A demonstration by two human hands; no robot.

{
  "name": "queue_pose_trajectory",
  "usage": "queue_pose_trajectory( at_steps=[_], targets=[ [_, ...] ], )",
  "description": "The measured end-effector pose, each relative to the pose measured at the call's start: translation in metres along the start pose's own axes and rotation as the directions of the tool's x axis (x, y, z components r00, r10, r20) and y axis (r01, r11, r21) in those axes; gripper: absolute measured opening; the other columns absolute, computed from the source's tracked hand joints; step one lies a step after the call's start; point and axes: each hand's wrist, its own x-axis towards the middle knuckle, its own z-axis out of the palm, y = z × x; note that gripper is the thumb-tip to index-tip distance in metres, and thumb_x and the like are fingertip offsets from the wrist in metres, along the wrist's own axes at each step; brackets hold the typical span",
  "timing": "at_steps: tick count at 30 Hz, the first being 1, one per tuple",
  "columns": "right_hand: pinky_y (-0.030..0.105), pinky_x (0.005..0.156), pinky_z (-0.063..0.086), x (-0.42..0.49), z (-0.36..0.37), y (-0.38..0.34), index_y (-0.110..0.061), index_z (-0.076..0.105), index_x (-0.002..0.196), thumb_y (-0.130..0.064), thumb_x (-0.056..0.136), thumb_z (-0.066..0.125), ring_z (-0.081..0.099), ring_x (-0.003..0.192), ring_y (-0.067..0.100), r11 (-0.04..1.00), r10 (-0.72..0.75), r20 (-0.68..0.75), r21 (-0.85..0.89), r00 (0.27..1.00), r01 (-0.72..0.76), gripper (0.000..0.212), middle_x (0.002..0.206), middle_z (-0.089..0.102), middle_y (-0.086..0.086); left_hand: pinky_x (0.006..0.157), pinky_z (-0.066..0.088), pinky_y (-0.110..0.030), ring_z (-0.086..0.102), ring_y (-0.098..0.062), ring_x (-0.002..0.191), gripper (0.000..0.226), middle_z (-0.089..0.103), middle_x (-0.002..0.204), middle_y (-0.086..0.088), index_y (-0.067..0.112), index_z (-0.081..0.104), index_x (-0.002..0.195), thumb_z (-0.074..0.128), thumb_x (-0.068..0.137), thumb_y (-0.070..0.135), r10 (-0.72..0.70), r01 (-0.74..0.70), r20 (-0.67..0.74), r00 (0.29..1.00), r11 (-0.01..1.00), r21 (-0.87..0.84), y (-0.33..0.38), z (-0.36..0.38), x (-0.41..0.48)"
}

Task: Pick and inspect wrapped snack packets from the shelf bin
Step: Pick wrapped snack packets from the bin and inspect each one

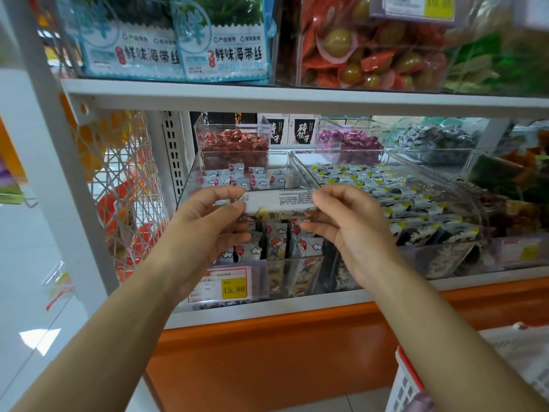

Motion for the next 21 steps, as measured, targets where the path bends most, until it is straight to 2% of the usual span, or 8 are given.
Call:
queue_pose_trajectory(
  at_steps=[4,7,11,13,17,21],
  targets=[
    [0.029,0.065,0.057,0.0012,-0.002,-0.0001,-0.006,0.064,0.082,0.0,0.086,0.058,0.065,0.084,0.03,1.0,0.011,-0.014,-0.006,1.0,-0.011,0.009,0.103,0.061,0.029,0.064,0.054,-0.02,0.069,-0.018,0.084,0.019,0.069,0.101,-0.01,0.018,0.067,0.098,0.055,0.09,0.006,0.069,-0.061,-0.037,0.997,0.984,0.167,-0.0011,0.0008,-0.0004],
    [0.026,0.063,0.057,-0.0007,-0.0008,0.0005,-0.005,0.064,0.08,0.002,0.088,0.055,0.071,0.079,0.021,0.995,-0.039,-0.016,-0.09,0.999,0.037,0.014,0.098,0.066,0.019,0.064,0.055,-0.017,0.07,-0.014,0.081,0.021,0.071,0.095,-0.005,0.016,0.065,0.103,0.056,0.089,0.004,0.141,-0.12,-0.054,0.989,0.952,0.283,-0.0003,0.0037,-0.0016],
    [0.025,0.063,0.058,-0.0032,0.0046,0.0021,-0.01,0.062,0.077,0.004,0.088,0.054,0.07,0.079,0.013,0.957,-0.18,-0.04,-0.238,0.983,0.166,0.019,0.088,0.067,0.009,0.066,0.058,-0.023,0.068,-0.02,0.083,0.024,0.068,0.097,-0.006,0.017,0.063,0.103,0.062,0.084,0.003,0.217,-0.157,-0.091,0.972,0.886,0.437,-0.0007,0.0077,-0.0022],
    [0.029,0.067,0.059,-0.0032,0.005,0.0027,-0.01,0.062,0.077,0.001,0.088,0.057,0.07,0.078,0.016,0.956,-0.198,-0.049,-0.229,0.979,0.182,0.016,0.086,0.068,0.009,0.066,0.058,-0.023,0.069,-0.022,0.083,0.021,0.067,0.098,-0.009,0.015,0.062,0.101,0.06,0.085,0.001,0.182,-0.128,-0.107,0.977,0.914,0.385,-0.0005,0.007,-0.0012],
    [0.029,0.071,0.058,-0.0018,0.0036,0.003,-0.006,0.063,0.083,-0.001,0.09,0.055,0.071,0.08,0.018,0.989,-0.125,-0.016,-0.083,0.992,0.124,0.013,0.089,0.071,0.009,0.063,0.056,-0.022,0.068,-0.023,0.086,0.018,0.068,0.101,-0.014,0.006,0.065,0.098,0.052,0.088,-0.001,0.031,-0.019,-0.115,0.993,0.994,0.111,0.0019,0.0018,0.0011],
    [0.027,0.075,0.057,-0.001,0.003,0.0034,-0.008,0.066,0.088,0.005,0.089,0.054,0.071,0.087,0.019,0.994,-0.096,0.034,-0.055,0.995,0.098,0.018,0.098,0.069,0.012,0.061,0.055,-0.02,0.07,-0.019,0.078,0.016,0.071,0.088,-0.014,0.004,0.065,0.084,0.051,0.09,-0.001,-0.028,0.016,-0.126,0.992,0.996,-0.091,0.0024,0.0003,0.0008]
  ],
)
